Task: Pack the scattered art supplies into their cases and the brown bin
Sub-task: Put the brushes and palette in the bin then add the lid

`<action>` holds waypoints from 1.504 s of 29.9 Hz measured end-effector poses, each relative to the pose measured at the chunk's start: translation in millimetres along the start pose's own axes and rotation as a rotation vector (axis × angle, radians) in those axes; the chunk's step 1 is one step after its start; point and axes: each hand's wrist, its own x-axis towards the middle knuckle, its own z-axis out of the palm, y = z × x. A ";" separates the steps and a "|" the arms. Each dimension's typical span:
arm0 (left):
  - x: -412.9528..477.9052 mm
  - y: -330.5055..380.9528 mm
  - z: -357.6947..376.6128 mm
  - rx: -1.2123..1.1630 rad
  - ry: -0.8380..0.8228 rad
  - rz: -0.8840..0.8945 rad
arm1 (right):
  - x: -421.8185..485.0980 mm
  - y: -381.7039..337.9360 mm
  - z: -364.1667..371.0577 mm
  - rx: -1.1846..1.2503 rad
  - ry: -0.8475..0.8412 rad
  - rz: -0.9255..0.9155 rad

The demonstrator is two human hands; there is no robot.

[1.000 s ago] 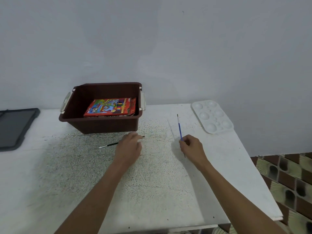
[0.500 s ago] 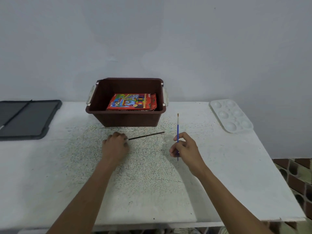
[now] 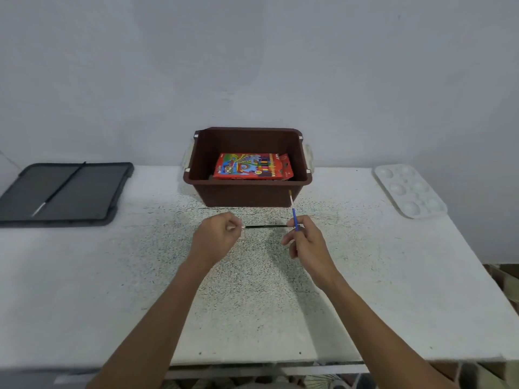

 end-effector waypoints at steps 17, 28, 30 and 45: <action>0.4 50.9 -55.7 -0.631 -0.058 -0.084 | -13.4 -3.9 46.9 -0.077 -0.166 -0.126; -0.3 39.8 -56.3 -0.682 -0.155 -0.188 | -23.3 -13.2 57.8 0.113 -0.335 0.014; 1.2 37.6 -59.8 -0.677 -0.168 -0.185 | -22.4 -18.3 59.0 0.116 -0.381 0.035; 0.0 -22.4 -117.1 -0.749 -0.080 -0.258 | -3.7 -54.6 133.0 0.097 -0.577 0.096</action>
